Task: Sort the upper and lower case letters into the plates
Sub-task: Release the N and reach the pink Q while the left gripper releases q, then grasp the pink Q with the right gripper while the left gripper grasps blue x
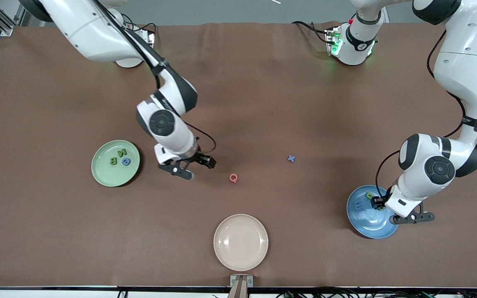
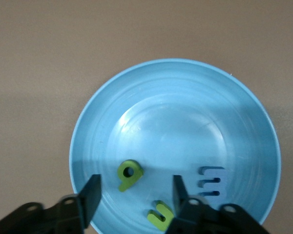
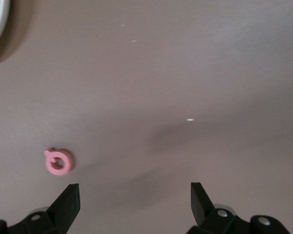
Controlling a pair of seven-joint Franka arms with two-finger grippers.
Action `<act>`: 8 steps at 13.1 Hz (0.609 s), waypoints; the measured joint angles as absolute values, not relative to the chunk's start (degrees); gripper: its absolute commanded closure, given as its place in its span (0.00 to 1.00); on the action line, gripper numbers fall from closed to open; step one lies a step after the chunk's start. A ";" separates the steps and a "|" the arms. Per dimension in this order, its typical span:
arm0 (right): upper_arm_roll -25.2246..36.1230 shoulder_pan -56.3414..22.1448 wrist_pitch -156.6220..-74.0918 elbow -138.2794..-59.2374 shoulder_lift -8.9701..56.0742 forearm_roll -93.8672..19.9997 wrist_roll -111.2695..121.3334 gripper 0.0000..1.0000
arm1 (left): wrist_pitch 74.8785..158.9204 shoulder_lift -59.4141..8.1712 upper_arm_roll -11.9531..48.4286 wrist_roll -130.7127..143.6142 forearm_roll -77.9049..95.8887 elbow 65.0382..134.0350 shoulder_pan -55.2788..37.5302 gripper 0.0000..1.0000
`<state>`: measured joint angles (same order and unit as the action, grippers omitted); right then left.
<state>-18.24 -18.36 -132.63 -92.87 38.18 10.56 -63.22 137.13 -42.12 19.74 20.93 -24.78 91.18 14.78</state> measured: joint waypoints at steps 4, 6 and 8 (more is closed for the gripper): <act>-10.33 -30.69 -131.32 -80.31 47.04 13.03 -63.39 0.09 | 136.69 -40.84 23.80 29.34 -24.79 92.76 14.29 0.00; -10.06 -31.81 -131.97 -77.58 50.00 15.78 -61.39 0.14 | 136.64 -40.20 26.17 36.85 -24.86 94.87 12.83 0.00; -10.02 -31.87 -134.06 -76.72 51.56 17.06 -59.74 0.15 | 136.64 -39.32 26.76 44.74 -24.93 96.98 9.11 0.00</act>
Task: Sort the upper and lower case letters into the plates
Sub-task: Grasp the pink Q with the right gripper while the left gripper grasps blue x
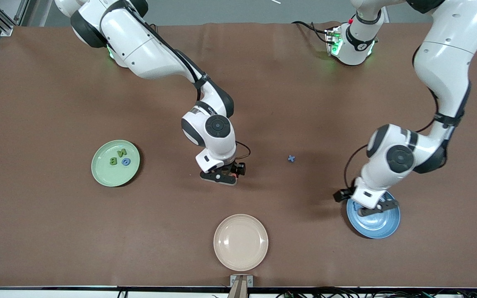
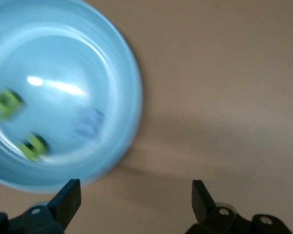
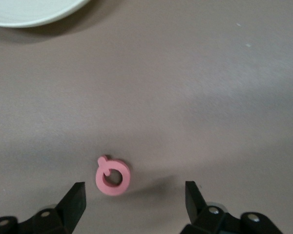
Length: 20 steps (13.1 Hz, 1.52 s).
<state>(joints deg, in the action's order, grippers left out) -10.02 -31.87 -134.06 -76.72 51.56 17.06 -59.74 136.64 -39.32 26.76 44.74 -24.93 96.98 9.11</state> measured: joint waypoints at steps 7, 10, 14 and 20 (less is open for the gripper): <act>-9.84 -33.05 -138.38 -76.15 53.87 17.24 -59.06 0.27 | 137.39 -37.58 26.80 74.86 -27.04 104.59 -2.26 0.03; -9.48 -33.56 -138.76 -75.95 54.36 17.35 -59.05 0.43 | 139.47 -37.53 26.94 85.87 -27.56 108.06 -3.24 0.15; -9.37 -33.68 -138.70 -75.60 54.37 20.25 -59.02 0.73 | 142.11 -37.48 28.13 96.73 -27.64 111.16 -3.20 0.27; -8.52 -33.12 -138.24 -75.35 54.35 21.93 -57.87 1.00 | 142.17 -37.47 28.73 101.35 -27.64 111.49 -4.63 0.48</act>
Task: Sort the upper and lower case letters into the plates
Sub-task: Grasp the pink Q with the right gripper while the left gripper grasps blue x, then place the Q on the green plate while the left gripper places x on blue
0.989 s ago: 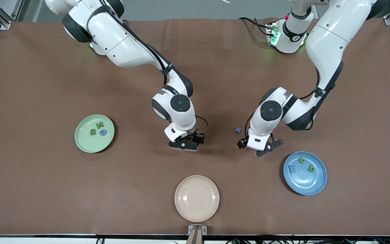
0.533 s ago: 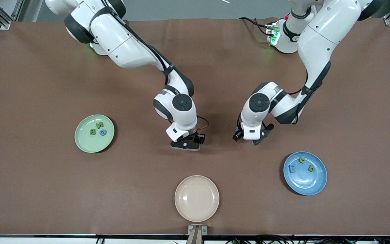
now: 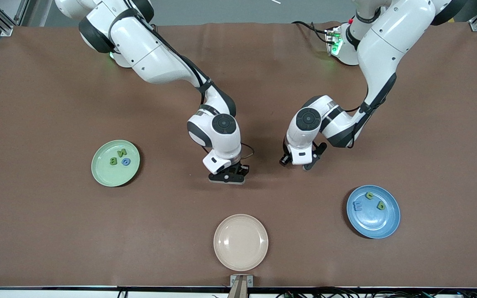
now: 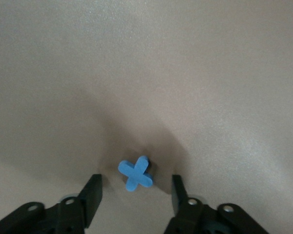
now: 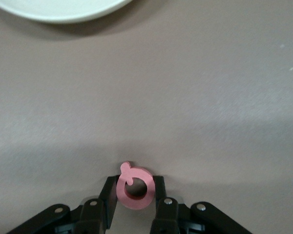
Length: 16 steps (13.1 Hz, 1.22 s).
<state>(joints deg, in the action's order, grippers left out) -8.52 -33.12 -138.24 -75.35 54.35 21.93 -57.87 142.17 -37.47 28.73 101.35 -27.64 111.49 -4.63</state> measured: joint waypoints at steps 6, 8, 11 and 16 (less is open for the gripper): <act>-16.56 -16.49 -128.57 -80.77 46.69 21.62 -40.21 1.00 | 142.18 -37.32 28.39 101.36 -27.64 111.43 -4.18 0.56; -22.64 -4.30 -128.60 -90.24 40.15 21.61 -31.21 1.00 | 142.18 -37.31 28.27 101.36 -27.65 111.42 -4.04 0.73; -33.17 16.82 -131.20 -107.30 30.89 21.60 -18.88 1.00 | 142.21 -37.27 28.29 101.37 -27.65 111.34 -4.06 0.99; -45.06 43.23 -140.22 -125.74 26.99 21.65 -6.81 0.96 | 139.37 -36.43 28.09 99.78 -27.76 106.12 -3.93 0.99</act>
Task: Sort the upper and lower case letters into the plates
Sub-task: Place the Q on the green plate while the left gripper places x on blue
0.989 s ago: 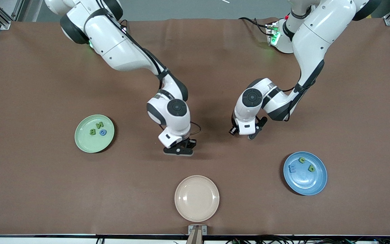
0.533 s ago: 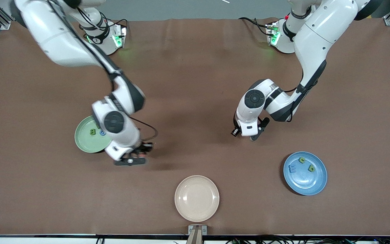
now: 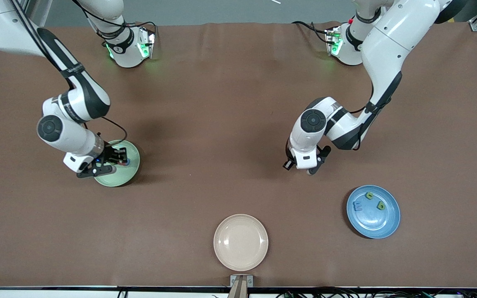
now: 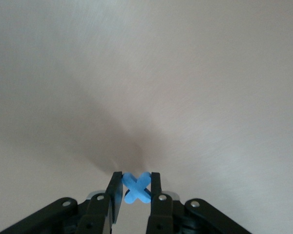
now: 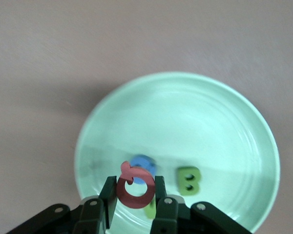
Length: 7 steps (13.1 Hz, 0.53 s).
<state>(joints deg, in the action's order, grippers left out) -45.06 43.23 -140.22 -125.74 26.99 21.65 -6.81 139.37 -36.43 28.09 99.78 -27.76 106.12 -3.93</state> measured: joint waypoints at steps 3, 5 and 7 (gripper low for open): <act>-45.60 44.33 -141.92 -127.28 26.98 21.69 -6.14 0.00 | 134.06 -35.83 26.64 91.13 -27.78 97.98 -2.81 0.99; -46.05 44.31 -142.02 -126.61 26.93 21.69 -6.20 0.00 | 133.59 -35.82 26.09 83.69 -27.78 95.12 0.18 0.99; -46.12 44.30 -140.73 -124.44 26.85 21.69 -6.33 0.00 | 133.55 -35.84 25.94 75.76 -27.78 93.68 4.20 0.98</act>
<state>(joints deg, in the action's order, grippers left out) -46.12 44.30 -140.73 -124.44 26.85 21.69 -6.33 133.55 -35.84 25.94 75.76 -27.78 93.68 4.20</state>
